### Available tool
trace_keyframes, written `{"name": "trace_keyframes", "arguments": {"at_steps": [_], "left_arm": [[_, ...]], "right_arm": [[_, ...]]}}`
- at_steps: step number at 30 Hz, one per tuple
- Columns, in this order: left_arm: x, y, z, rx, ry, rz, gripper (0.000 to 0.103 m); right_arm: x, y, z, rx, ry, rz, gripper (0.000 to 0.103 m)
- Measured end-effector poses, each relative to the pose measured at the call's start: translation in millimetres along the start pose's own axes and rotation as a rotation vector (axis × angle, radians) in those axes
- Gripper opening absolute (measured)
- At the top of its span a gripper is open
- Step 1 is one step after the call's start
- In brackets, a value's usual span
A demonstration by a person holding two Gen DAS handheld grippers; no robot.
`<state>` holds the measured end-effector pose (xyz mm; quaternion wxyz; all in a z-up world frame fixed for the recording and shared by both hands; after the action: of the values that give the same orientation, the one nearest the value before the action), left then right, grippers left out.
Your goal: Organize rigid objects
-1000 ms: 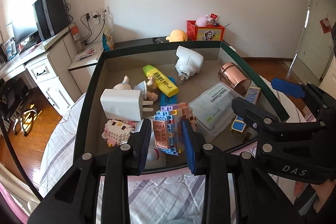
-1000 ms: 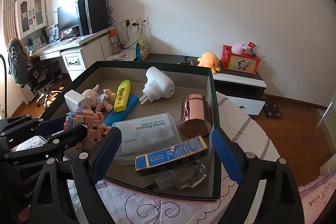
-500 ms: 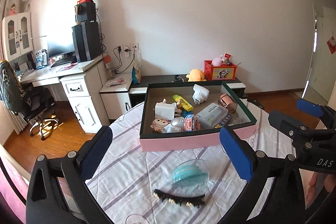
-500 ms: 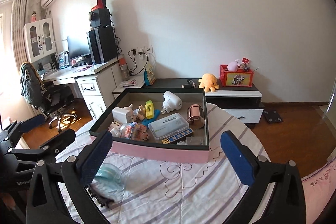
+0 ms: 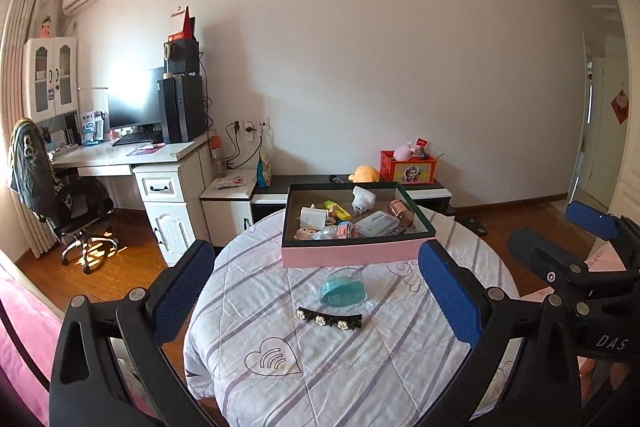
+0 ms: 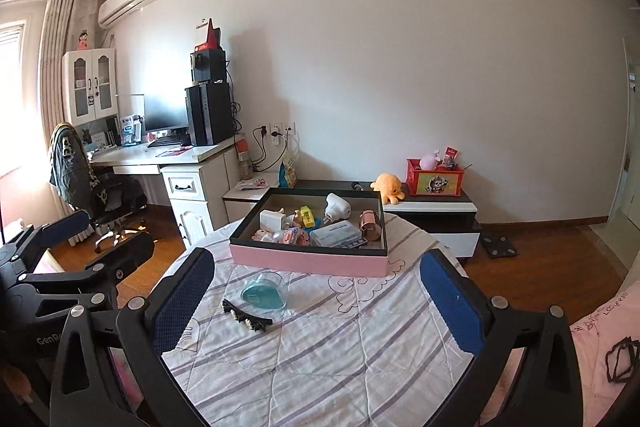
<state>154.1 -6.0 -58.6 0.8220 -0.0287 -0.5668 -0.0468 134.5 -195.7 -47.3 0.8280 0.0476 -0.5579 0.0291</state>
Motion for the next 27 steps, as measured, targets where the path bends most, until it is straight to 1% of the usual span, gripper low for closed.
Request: {"name": "trace_keyframes", "arguments": {"at_steps": [5,10,13,21,27], "left_arm": [[3.0,0.0,43.4,0.024,-0.063,0.005,0.103],[8.8,-2.8,75.4,0.049,-0.116,0.003,0.103],[11.5,-5.5,90.3,0.072,-0.148,-0.003,0.103],[15.7,-6.5,111.0,0.068,-0.183,0.0,0.103],[17.1,-8.5,110.0,0.07,-0.185,-0.003,0.103]], "right_arm": [[5.3,10.4,39.2,-0.019,-0.047,0.02,0.103],[11.8,20.3,76.0,-0.047,-0.101,0.038,0.103],[16.5,23.6,90.1,-0.06,-0.126,0.044,0.103],[22.7,25.8,111.4,-0.074,-0.168,0.049,0.103],[23.3,27.6,115.1,-0.084,-0.173,0.052,0.103]]}}
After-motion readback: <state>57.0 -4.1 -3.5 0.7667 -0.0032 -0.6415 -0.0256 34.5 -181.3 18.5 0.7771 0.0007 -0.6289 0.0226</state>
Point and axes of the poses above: each gripper's, at about its wrist camera, not at the fingertips, and z roughly against the way its jaws point, y to its left, x to its top, the point moved 1 cm from there along -z, roughly the way its jaws point, and after that the axes turned 1 degree about y, right-handed, at the moved point
